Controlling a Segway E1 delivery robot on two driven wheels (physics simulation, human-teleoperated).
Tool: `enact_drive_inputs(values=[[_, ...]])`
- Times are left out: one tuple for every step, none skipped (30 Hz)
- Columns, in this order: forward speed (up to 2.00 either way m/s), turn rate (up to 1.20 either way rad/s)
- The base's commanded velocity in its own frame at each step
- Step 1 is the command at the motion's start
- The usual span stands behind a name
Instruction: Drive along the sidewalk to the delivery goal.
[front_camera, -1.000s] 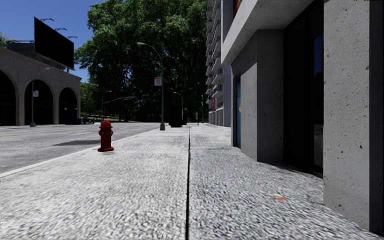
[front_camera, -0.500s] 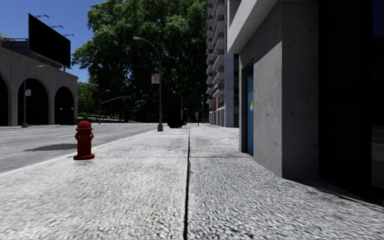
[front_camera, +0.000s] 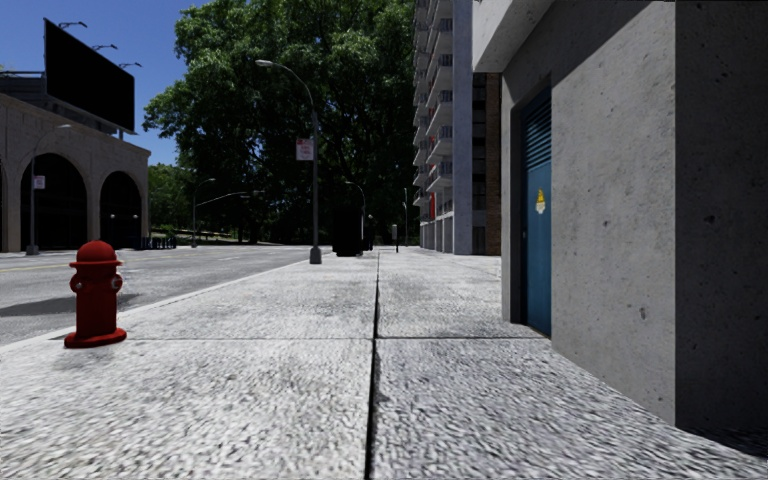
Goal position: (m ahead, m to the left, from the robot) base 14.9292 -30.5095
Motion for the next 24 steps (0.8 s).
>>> enact_drive_inputs(values=[[2.0,0.0],[2.0,0.0],[2.0,0.0],[2.0,0.0],[2.0,0.0],[2.0,0.0],[2.0,0.0],[2.0,0.0],[2.0,0.0],[2.0,0.0],[2.0,0.0],[2.0,0.0],[2.0,0.0],[2.0,0.0],[2.0,0.0],[2.0,0.0],[2.0,0.0],[2.0,0.0],[2.0,0.0],[2.0,0.0],[2.0,0.0],[2.0,0.0],[2.0,0.0],[2.0,0.0]])
